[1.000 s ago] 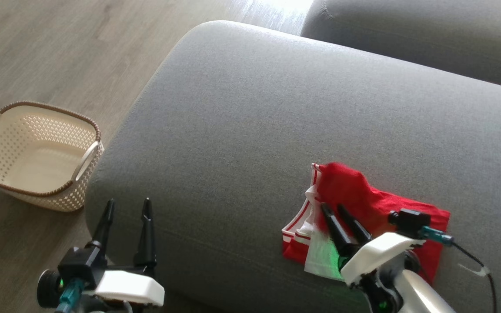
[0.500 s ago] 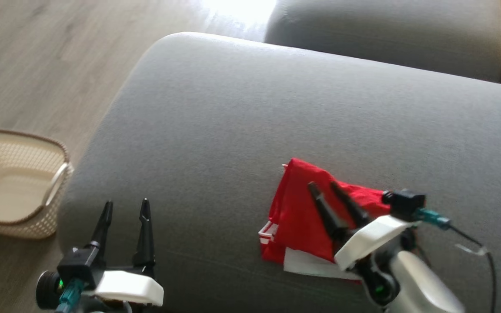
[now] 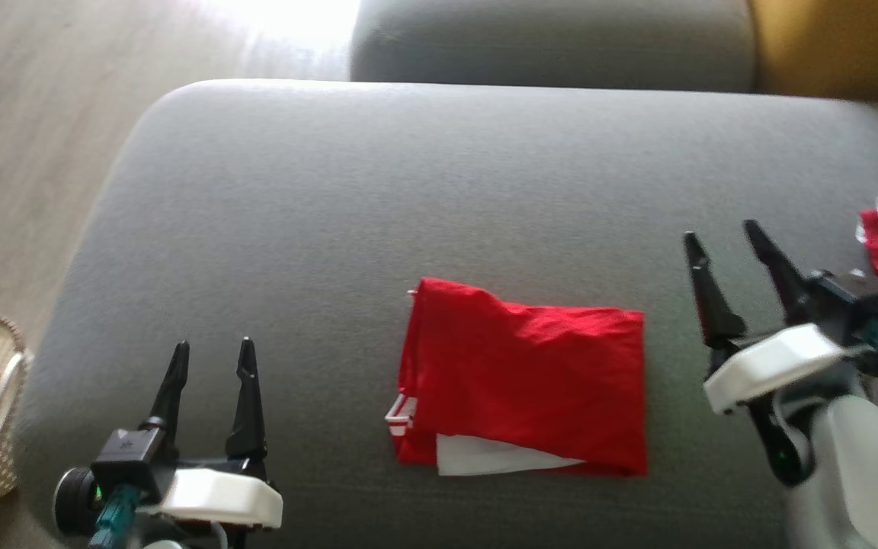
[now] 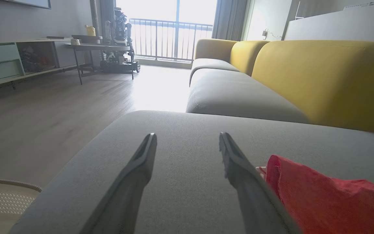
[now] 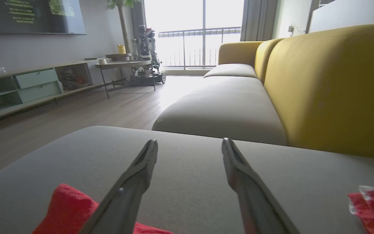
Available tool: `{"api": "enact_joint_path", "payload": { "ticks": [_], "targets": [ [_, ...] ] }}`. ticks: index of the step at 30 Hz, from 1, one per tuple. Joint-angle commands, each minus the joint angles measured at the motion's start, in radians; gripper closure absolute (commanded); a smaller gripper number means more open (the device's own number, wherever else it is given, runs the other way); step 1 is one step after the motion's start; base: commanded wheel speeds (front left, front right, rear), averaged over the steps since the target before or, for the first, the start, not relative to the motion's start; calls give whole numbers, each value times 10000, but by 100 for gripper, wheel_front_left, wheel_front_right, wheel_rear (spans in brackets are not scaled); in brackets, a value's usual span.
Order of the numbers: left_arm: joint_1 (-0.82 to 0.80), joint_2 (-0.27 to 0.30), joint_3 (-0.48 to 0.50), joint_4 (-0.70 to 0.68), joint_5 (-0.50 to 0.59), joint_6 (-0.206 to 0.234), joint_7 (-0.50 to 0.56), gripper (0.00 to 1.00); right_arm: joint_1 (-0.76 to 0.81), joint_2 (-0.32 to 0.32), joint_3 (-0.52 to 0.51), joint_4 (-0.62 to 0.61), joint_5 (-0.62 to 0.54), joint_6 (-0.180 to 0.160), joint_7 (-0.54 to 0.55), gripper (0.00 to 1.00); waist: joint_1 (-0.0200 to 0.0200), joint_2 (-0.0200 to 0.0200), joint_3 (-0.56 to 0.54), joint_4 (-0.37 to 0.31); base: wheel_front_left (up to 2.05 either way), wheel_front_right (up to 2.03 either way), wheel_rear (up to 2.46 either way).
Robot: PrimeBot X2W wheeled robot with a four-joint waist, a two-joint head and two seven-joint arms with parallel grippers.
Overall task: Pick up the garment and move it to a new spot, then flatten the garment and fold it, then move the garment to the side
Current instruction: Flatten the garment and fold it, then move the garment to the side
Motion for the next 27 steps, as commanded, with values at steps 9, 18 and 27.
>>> {"api": "enact_joint_path", "payload": {
  "ticks": [9, 18, 27],
  "targets": [
    [-679, -34, 242, -316, -160, 162, -120, 0, 973, 60, -342, -1285, -783, -4, -764, 0, 0, -1, 301, -1071, 0, 0, 0],
    [-637, -34, 360, -204, -700, 248, -120, 0, 1459, 60, -566, -615, -512, -4, -1397, 0, 0, -1, 344, -1407, 0, 0, 0],
    [-636, -34, 430, -107, -620, 133, -120, 0, 1297, 61, -638, -358, -585, -4, -1529, 0, 0, -1, 371, -1390, 0, 0, 0]
  ]
}}
